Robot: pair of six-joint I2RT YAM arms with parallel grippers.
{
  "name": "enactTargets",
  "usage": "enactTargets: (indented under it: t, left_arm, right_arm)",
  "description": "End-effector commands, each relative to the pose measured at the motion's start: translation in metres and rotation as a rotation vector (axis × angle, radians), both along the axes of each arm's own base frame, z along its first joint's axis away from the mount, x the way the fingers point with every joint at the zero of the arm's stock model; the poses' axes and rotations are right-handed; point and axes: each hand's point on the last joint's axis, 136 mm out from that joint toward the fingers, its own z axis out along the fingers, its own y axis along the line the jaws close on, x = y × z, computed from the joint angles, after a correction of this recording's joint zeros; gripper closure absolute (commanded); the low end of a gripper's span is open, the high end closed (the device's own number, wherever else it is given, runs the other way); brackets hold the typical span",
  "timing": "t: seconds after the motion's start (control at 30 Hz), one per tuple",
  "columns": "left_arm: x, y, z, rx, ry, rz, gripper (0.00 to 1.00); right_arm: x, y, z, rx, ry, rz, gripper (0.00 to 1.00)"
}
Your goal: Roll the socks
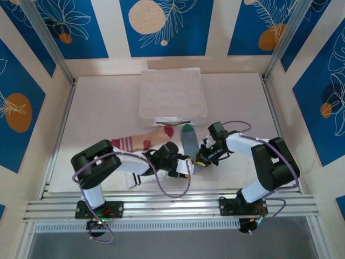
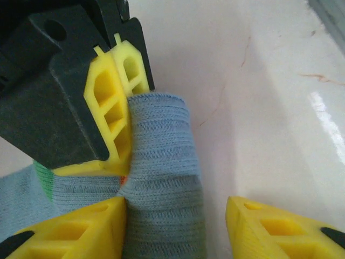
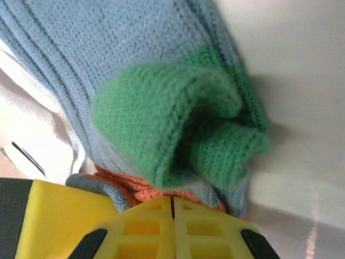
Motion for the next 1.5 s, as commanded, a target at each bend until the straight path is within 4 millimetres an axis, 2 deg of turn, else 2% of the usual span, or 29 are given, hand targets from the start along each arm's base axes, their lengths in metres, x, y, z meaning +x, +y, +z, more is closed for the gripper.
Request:
enactTargets:
  t: [0.0, 0.07, 0.13, 0.23, 0.3, 0.4, 0.5, 0.67, 0.87, 0.93, 1.0, 1.17, 1.3, 1.47]
  left_arm:
    - [0.002, -0.004, -0.01, 0.033, -0.015, -0.003, 0.55]
    - [0.001, -0.002, -0.016, 0.062, 0.009, -0.006, 0.73]
    - [-0.004, -0.001, -0.019, 0.097, 0.063, -0.018, 1.0]
    - [-0.014, 0.0, -0.017, 0.11, 0.187, -0.041, 1.0]
    - [-0.018, 0.0, -0.013, 0.107, 0.301, -0.04, 1.0]
    - [-0.022, 0.001, -0.01, 0.112, 0.458, -0.037, 1.0]
    - [-0.023, 0.001, -0.01, 0.13, 0.593, -0.034, 1.0]
    - [-0.018, 0.001, -0.015, 0.181, 0.754, 0.008, 1.0]
    - [-0.001, 0.001, -0.013, 0.184, 0.947, 0.117, 1.0]
    - [0.002, 0.0, -0.012, 0.181, 1.023, 0.141, 1.0]
    - [0.004, -0.002, -0.01, 0.176, 1.071, 0.154, 1.0]
    - [0.008, 0.0, -0.018, 0.192, 1.058, 0.195, 0.98]
    - [0.014, 0.004, -0.016, 0.166, 0.96, 0.211, 0.79]
    - [0.019, 0.007, 0.01, 0.064, 0.735, 0.146, 0.61]
  right_arm:
    - [-0.013, -0.016, -0.022, -0.102, 0.049, 0.01, 1.0]
    - [-0.011, -0.014, -0.018, -0.088, 0.034, 0.013, 0.91]
    - [-0.009, -0.014, -0.01, -0.073, -0.003, 0.01, 0.7]
    - [-0.004, -0.024, 0.008, -0.071, -0.083, -0.016, 0.51]
    - [-0.002, -0.03, 0.02, -0.054, -0.134, -0.04, 0.49]
    - [0.002, -0.037, 0.035, -0.009, -0.217, -0.076, 0.49]
    - [0.003, -0.03, 0.043, 0.063, -0.287, -0.076, 0.5]
    - [0.003, -0.014, 0.036, 0.164, -0.305, -0.062, 0.48]
    - [-0.002, -0.009, 0.021, 0.162, -0.279, -0.047, 0.48]
    - [-0.003, -0.011, 0.018, 0.151, -0.28, -0.054, 0.5]
    - [-0.002, -0.015, 0.013, 0.121, -0.271, -0.07, 0.6]
    - [0.0, -0.027, -0.003, 0.009, -0.191, -0.101, 0.81]
    - [-0.005, -0.035, -0.018, -0.083, -0.082, -0.099, 0.88]
    - [-0.01, -0.036, -0.026, -0.14, -0.024, -0.078, 0.93]
